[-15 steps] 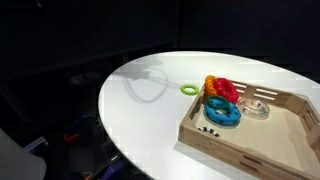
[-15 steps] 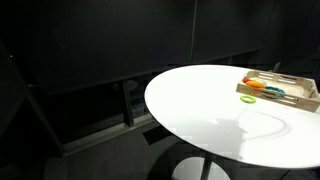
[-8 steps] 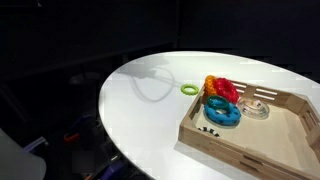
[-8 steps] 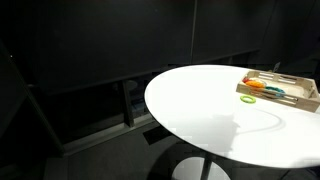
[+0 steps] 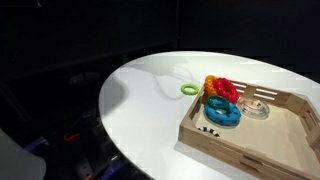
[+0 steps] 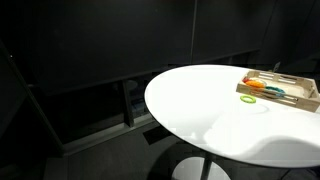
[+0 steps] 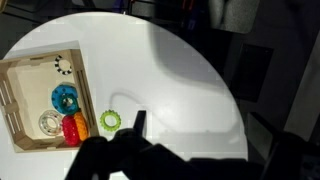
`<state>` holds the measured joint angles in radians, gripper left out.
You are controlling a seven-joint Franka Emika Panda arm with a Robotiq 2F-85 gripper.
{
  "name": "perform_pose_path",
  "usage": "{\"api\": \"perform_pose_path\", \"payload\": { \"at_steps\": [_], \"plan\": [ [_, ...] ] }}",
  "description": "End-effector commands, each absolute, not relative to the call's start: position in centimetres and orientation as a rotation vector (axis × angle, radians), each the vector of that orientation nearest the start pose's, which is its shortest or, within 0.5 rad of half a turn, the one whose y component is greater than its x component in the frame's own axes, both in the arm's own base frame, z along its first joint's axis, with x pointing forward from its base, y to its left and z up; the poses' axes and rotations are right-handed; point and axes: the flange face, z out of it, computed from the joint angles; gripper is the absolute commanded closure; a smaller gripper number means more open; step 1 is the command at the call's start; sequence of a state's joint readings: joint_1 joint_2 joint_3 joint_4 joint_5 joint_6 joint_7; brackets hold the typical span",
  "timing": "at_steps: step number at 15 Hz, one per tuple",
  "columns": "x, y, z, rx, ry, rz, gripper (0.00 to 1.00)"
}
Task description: Put the orange ring on the table
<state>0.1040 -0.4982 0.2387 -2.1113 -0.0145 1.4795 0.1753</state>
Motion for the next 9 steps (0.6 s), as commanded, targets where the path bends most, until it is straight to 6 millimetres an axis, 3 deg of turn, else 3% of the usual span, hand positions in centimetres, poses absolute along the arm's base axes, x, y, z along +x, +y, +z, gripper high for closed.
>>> {"api": "perform_pose_path", "payload": {
  "at_steps": [1,9],
  "plan": [
    [38.6,12.2,60.4,-3.28,-0.063,0.171,0.0],
    [43.2,4.4,59.6,-3.216,0.294,-0.069,0.0]
  ]
}}
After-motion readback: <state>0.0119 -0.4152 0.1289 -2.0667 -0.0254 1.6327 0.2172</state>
